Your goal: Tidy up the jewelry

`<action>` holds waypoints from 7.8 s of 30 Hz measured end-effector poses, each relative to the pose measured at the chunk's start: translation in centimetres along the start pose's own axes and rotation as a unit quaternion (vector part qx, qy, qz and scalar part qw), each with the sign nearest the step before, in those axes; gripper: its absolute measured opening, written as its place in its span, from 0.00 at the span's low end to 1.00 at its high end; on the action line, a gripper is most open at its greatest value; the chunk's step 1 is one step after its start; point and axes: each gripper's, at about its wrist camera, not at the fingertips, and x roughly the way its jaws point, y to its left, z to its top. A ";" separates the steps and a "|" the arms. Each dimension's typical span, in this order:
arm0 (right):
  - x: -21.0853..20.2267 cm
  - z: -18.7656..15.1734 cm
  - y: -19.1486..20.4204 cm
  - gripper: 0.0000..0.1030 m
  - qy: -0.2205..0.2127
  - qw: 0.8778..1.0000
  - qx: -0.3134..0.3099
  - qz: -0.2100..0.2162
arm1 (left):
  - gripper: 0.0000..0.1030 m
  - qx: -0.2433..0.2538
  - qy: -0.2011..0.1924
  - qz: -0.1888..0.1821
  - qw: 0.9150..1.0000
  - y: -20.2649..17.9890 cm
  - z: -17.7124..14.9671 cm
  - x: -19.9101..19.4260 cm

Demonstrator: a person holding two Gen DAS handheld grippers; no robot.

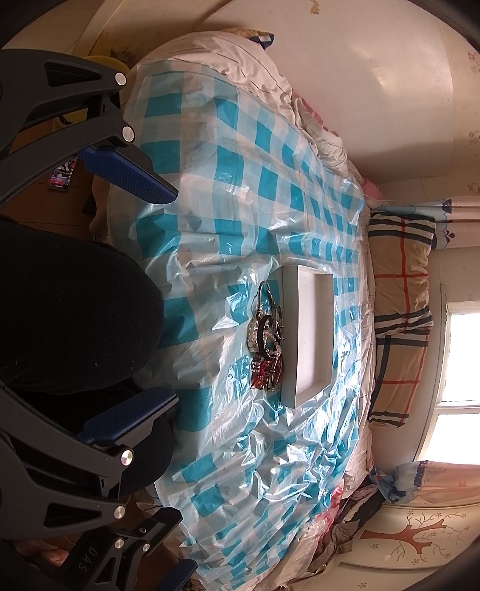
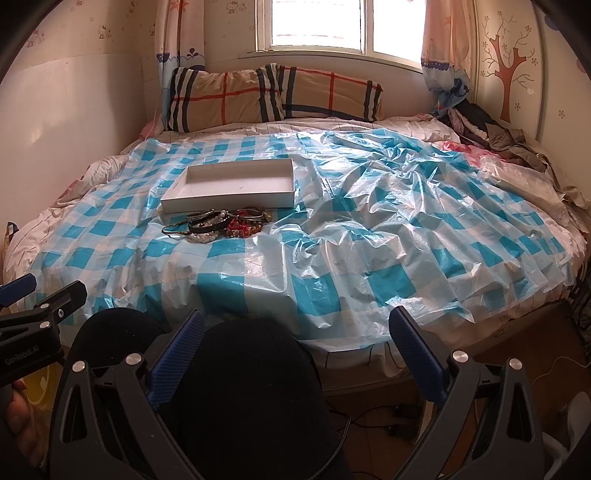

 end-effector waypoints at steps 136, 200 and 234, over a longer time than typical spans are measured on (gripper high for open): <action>23.4 10.7 5.0 0.07 0.122 0.968 -0.146 0.167 | 0.57 0.029 0.114 -0.105 0.987 2.0 8.9 23.7; 25.6 7.8 4.4 0.60 0.145 0.972 -0.129 0.130 | 0.38 0.025 0.093 -0.059 0.994 2.7 6.7 23.7; 25.7 7.5 4.9 0.75 0.151 0.969 -0.139 0.137 | 0.77 0.050 0.070 -0.005 0.996 1.7 8.0 25.7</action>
